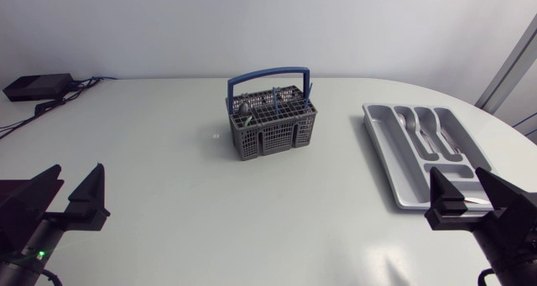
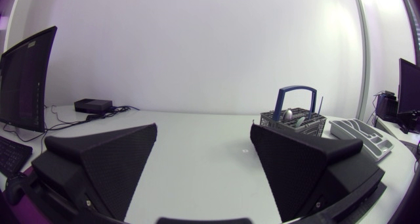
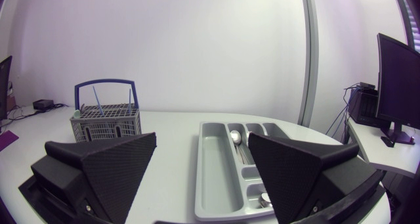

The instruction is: Unload the cutlery basket into the drawer organizer.

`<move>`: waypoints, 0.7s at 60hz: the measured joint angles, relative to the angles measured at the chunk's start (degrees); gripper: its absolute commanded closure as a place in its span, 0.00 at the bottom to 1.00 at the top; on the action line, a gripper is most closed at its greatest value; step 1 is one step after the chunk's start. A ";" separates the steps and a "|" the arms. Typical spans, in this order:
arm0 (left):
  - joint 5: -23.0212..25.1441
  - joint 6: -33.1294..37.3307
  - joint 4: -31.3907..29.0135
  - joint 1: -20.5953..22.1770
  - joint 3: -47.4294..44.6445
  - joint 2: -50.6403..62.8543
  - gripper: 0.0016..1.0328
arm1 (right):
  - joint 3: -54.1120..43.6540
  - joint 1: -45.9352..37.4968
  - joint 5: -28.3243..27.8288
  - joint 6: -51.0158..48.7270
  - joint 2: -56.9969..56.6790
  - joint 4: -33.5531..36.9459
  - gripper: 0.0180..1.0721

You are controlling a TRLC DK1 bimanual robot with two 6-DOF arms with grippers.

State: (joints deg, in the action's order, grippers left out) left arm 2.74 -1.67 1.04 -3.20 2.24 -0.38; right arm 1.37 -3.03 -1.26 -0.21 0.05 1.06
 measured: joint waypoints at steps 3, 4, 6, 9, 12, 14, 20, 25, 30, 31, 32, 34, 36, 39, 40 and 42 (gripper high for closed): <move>0.00 0.00 0.00 0.00 0.00 0.00 0.04 | 0.00 0.00 0.02 -0.02 0.00 0.00 0.04; 0.00 0.00 0.00 0.00 0.00 0.00 0.04 | 0.00 0.00 0.00 -0.02 0.00 0.00 0.04; 0.00 0.00 0.00 0.00 0.00 0.00 0.04 | 0.00 -0.02 0.00 -0.02 0.00 0.00 0.04; 0.00 0.00 0.00 0.00 0.00 0.00 0.04 | 0.02 -0.02 0.00 0.00 0.00 0.00 0.04; 0.00 0.00 0.00 0.00 0.00 0.00 0.04 | 0.00 -0.02 0.00 -0.02 0.00 0.00 0.04; 0.00 0.00 0.00 0.00 0.00 0.00 0.04 | 0.00 -0.02 0.00 -0.02 0.00 0.00 0.04; 0.00 0.00 0.07 0.00 0.00 0.00 0.04 | 0.00 -0.07 0.13 -0.22 0.00 -0.07 0.04; 0.02 0.00 0.13 -0.07 0.00 0.00 0.04 | 0.00 -0.07 0.24 -0.31 0.00 -0.31 0.04; 0.02 0.00 0.15 -0.28 0.02 0.00 0.05 | 0.00 -0.07 0.24 -0.70 0.00 -1.51 0.04; 0.02 0.00 0.15 -0.28 0.04 0.00 0.05 | 0.00 -0.07 0.24 -0.70 0.00 -1.62 0.04; 0.02 0.00 0.15 -0.28 0.04 0.04 0.05 | 0.00 -0.07 0.24 -0.79 0.00 -1.75 0.04; 0.02 -0.02 0.17 -0.28 0.07 0.24 0.05 | 0.00 -0.07 0.22 -1.01 0.15 -2.03 0.04; 0.02 -0.04 0.39 -0.26 0.13 0.70 0.05 | 0.00 -0.02 0.24 -1.11 0.61 -2.69 0.04; 0.02 -0.07 1.09 0.02 0.55 2.60 0.05 | 0.09 0.00 0.24 -1.16 2.43 -4.39 0.04; 0.02 -0.07 1.44 0.09 0.85 3.45 0.05 | 0.24 0.00 0.24 -1.16 3.28 -4.90 0.04; 0.02 -0.09 1.97 0.37 1.66 5.53 0.05 | 0.61 0.00 0.24 -1.33 5.38 -5.97 0.05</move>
State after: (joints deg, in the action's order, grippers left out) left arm 2.76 -1.76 3.01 -2.83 3.90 5.15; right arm 1.98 -3.03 -1.02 -1.54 5.43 -4.91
